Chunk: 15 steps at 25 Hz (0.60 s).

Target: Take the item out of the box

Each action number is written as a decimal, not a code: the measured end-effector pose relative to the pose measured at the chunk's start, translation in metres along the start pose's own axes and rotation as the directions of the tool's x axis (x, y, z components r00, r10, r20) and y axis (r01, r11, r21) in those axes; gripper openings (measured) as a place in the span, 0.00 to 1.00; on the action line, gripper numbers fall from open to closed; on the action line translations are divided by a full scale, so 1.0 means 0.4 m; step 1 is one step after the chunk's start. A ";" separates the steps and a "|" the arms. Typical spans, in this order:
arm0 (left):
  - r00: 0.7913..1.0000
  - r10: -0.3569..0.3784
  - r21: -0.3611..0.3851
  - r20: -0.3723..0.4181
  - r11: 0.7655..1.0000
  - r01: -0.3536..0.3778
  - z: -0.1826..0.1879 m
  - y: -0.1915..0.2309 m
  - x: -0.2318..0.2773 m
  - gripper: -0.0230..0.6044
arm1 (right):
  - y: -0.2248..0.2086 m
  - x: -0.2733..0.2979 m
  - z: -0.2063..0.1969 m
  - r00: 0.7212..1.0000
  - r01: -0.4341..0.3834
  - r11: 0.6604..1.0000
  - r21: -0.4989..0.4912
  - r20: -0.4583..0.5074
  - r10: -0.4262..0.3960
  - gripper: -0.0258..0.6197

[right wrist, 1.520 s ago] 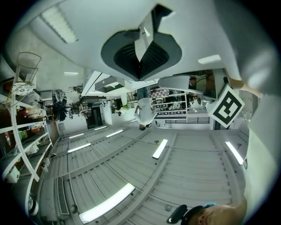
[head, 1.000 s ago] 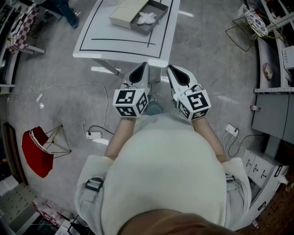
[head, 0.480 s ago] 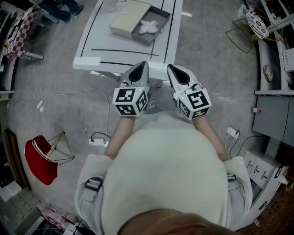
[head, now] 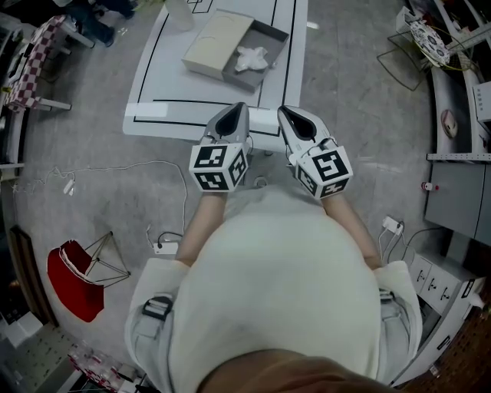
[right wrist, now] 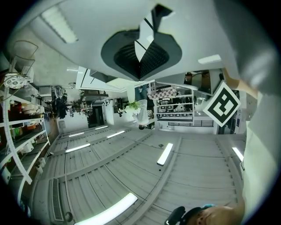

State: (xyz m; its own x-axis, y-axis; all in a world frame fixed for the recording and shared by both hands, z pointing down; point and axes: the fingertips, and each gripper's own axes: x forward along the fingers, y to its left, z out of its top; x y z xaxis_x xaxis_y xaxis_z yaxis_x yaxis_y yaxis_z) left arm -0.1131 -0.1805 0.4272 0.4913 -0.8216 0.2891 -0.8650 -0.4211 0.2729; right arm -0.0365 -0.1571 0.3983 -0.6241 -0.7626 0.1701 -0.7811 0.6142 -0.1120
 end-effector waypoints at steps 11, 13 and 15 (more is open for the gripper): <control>0.998 -0.028 0.027 -0.063 0.999 0.030 0.017 0.072 0.091 0.04 | -0.057 0.084 0.016 0.998 0.063 0.998 0.007 0.017 -0.063 0.03; 0.995 -0.033 0.040 -0.089 0.998 0.037 0.014 0.082 0.111 0.04 | -0.067 0.087 0.016 0.997 0.078 0.997 0.009 0.014 -0.078 0.03; 0.993 -0.038 0.050 -0.115 0.998 0.044 0.010 0.089 0.130 0.04 | -0.076 0.084 0.014 0.996 0.092 0.996 0.011 0.009 -0.093 0.03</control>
State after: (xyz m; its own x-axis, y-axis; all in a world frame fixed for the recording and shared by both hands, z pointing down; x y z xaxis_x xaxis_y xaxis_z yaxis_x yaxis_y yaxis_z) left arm -0.1188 -0.2397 0.4485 0.5323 -0.7555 0.3820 -0.8466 -0.4756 0.2390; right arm -0.0340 -0.2025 0.4020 -0.5493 -0.8180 0.1710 -0.8356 0.5389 -0.1062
